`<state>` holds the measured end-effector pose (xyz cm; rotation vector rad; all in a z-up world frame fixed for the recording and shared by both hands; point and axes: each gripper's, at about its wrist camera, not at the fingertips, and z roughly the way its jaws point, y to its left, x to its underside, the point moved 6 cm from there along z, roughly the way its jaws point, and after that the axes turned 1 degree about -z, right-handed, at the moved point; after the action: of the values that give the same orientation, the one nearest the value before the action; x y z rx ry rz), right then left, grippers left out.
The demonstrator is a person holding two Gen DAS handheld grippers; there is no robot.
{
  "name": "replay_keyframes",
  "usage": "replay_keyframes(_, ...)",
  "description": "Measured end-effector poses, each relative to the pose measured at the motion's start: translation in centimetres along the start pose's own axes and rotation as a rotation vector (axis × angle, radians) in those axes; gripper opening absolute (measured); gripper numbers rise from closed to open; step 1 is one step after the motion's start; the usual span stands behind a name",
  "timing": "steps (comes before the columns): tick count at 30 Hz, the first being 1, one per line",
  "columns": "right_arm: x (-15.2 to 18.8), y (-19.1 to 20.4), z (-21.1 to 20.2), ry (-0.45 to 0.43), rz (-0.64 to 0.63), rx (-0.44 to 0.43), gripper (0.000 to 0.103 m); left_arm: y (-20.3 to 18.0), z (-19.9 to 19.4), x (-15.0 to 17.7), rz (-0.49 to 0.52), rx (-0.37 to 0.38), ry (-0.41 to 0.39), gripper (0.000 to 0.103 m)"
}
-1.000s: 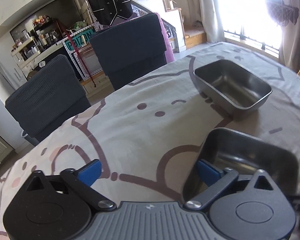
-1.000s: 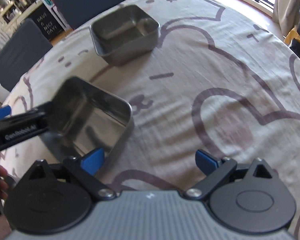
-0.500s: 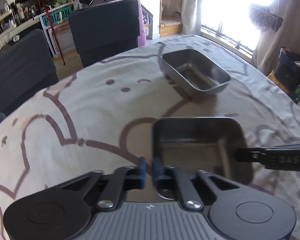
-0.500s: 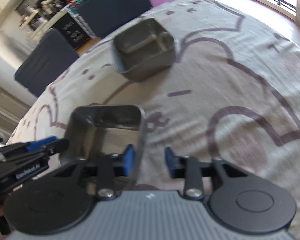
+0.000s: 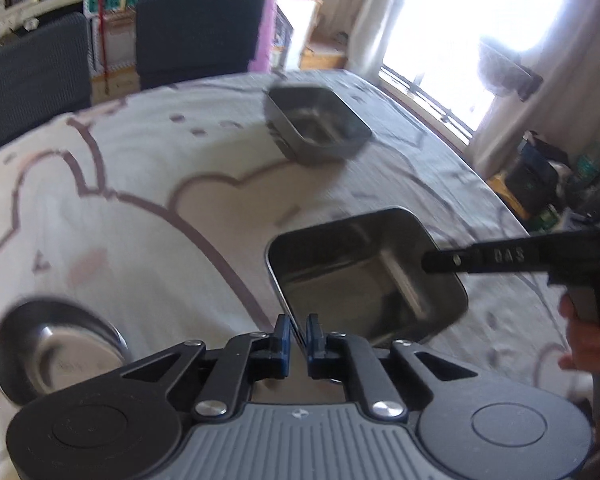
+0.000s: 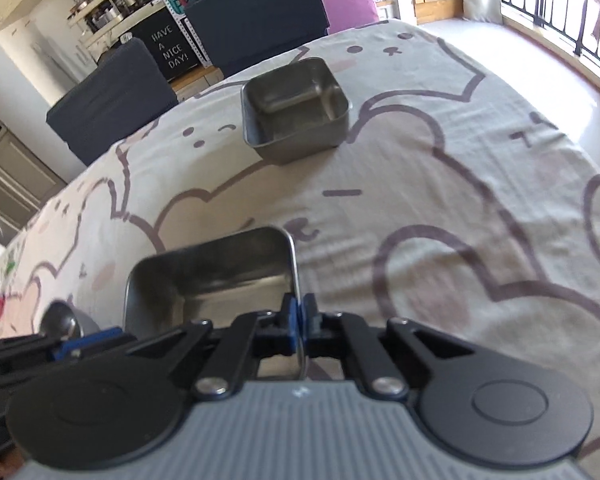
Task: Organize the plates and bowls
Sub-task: 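Lift the steel tin with both tools and carry it toward the other tin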
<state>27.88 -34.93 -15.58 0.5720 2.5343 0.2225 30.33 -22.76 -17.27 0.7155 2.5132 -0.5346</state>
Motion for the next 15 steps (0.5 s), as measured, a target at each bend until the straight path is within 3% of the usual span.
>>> replay_keyframes(8, 2.5, -0.2, -1.8, 0.053, -0.104, 0.041, 0.005, -1.6, 0.3, 3.4, 0.028, 0.002, 0.09, 0.011)
replay_keyframes(15, 3.4, 0.0, -1.2, 0.103, -0.145, 0.08, 0.005, -1.8, 0.3, 3.9, 0.036, 0.009, 0.099, 0.012)
